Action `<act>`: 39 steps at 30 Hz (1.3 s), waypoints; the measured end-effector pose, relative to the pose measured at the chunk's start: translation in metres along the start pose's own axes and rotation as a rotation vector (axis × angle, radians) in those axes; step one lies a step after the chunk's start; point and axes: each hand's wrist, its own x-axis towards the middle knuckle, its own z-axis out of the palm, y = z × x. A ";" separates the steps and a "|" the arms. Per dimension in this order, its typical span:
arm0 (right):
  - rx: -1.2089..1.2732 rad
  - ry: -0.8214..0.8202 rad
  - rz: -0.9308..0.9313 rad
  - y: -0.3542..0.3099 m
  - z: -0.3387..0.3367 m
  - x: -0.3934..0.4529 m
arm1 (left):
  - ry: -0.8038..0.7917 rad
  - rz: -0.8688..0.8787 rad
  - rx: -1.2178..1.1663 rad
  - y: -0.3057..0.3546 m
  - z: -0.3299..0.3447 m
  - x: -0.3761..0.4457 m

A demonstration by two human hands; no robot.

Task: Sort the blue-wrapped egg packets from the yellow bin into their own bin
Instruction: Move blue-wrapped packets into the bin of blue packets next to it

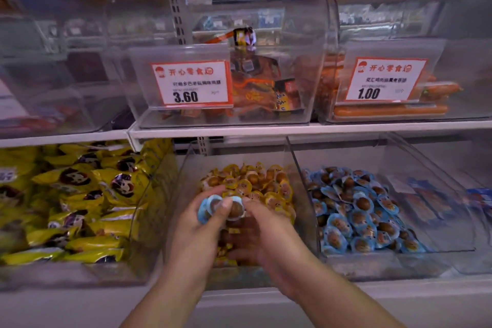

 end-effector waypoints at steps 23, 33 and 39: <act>0.129 0.085 -0.040 -0.007 -0.019 0.000 | -0.380 0.408 0.862 -0.020 0.011 -0.006; -0.727 0.600 -0.468 -0.052 -0.154 0.000 | -0.477 0.446 0.969 -0.029 0.014 0.011; -1.043 0.519 -0.253 -0.042 -0.198 0.002 | -0.542 0.398 0.959 -0.029 0.019 0.027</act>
